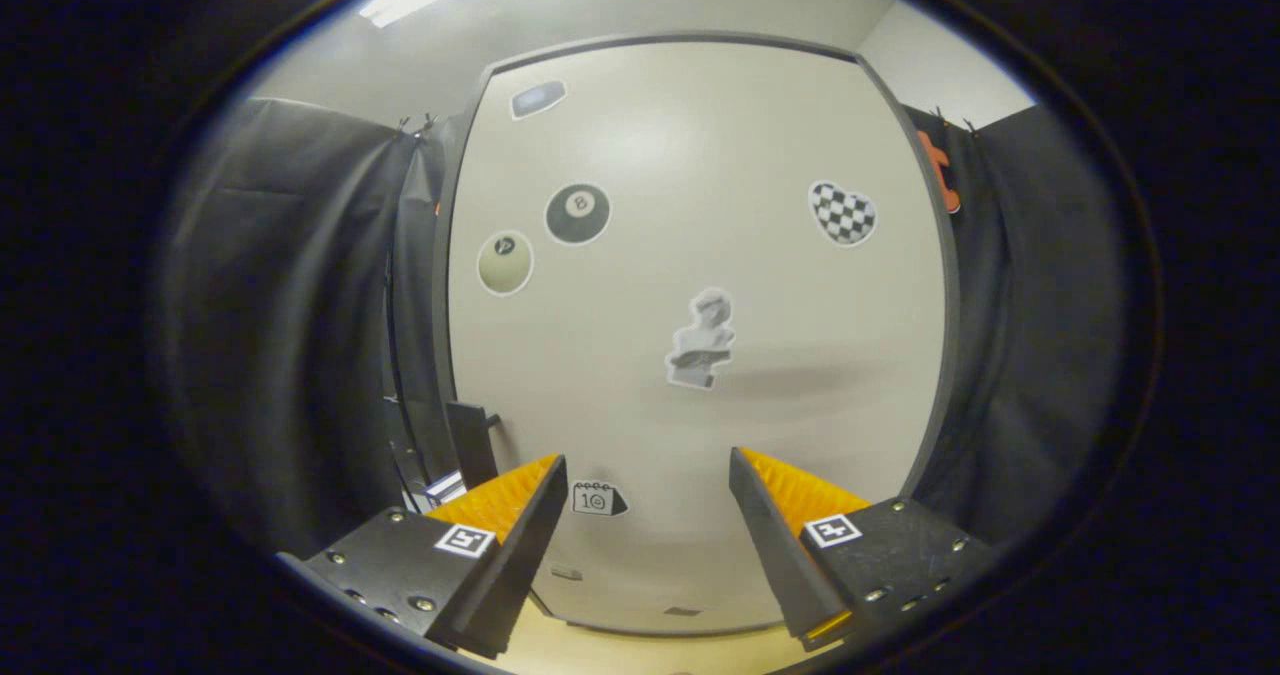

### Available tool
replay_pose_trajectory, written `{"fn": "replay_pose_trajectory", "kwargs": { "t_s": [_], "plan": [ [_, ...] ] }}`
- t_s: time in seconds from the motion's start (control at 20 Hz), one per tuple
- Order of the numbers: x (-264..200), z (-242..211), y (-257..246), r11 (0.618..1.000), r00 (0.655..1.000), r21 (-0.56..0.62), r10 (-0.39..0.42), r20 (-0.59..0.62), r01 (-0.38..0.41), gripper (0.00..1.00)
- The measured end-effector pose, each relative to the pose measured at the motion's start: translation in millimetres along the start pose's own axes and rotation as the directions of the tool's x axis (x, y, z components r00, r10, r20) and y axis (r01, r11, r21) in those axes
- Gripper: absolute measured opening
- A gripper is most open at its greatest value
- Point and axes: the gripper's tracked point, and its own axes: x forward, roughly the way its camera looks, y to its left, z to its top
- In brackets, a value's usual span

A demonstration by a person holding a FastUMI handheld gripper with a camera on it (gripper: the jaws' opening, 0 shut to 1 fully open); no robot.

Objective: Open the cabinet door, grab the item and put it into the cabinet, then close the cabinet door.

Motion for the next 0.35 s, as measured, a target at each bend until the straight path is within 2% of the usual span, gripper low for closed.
{"fn": "replay_pose_trajectory", "kwargs": {
  "t_s": [0.35],
  "plan": [
    [-28,12,-70,0.998,0.999,-0.042,-0.038,0.039,0.040,0.97]
  ]
}}
